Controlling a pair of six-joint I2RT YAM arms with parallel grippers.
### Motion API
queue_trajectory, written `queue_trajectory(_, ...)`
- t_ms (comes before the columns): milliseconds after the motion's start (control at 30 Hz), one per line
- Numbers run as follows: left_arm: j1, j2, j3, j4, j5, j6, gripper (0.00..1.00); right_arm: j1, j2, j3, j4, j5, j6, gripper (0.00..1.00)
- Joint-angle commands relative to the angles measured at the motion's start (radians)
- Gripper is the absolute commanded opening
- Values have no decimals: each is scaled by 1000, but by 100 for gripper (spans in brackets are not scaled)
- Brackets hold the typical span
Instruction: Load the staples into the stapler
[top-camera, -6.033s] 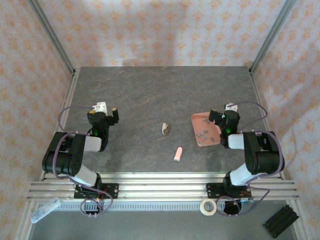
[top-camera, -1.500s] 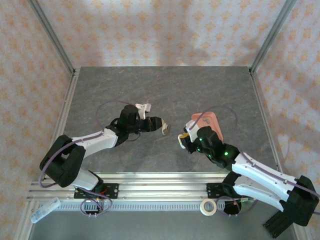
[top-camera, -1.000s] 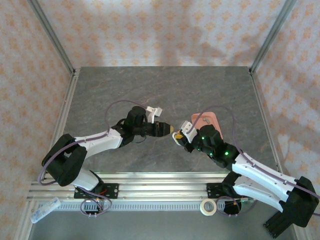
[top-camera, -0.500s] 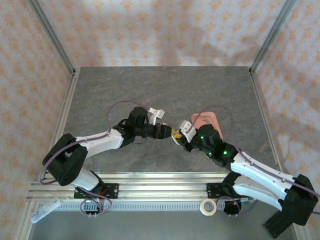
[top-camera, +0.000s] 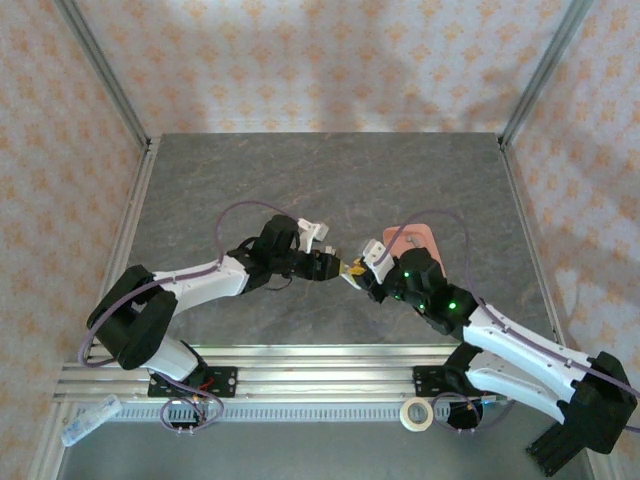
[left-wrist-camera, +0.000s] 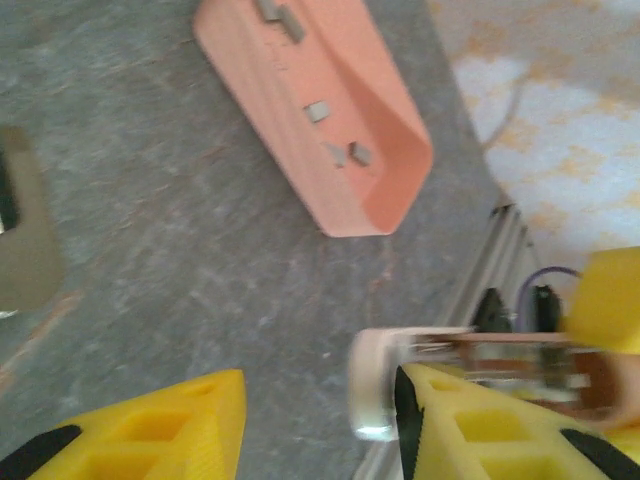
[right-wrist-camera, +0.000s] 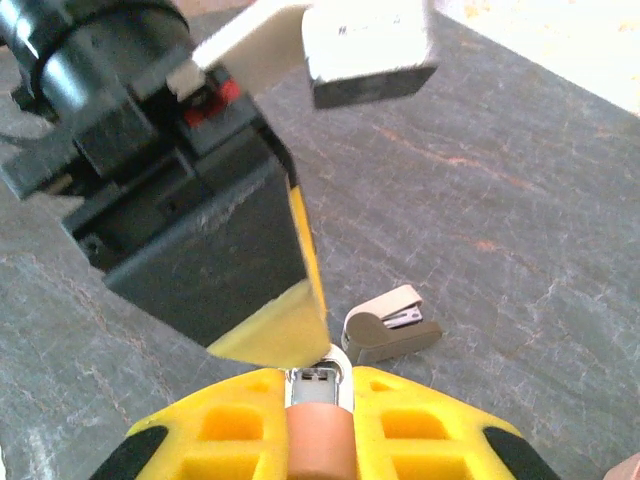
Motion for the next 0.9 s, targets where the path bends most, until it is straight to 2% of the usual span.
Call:
queue_trajectory(0,-5,29,32,-168,-73,89,44,-11,-38,38,99,-20,16,0)
queue_trajectory(267,-5,9,28,-199,-148,99,46,-50,-39,55,127,-40,39,0)
queue_trajectory(400,-5,-42,12,-181,-151,133,49,-87,-32,62,102,-83,48,0)
queue_trajectory(500,-5,-105,-9,-119,-112,171,53,-91,-18,83,40,-100,10,0)
queue_trajectory(633,-4,-178,-35,2,-103,155,55,-91,19,119,-49,-140,-61,0)
queue_trajectory(867,-4,-189,-24,111,-63,100,55,-91,105,181,-106,-214,-123,0)
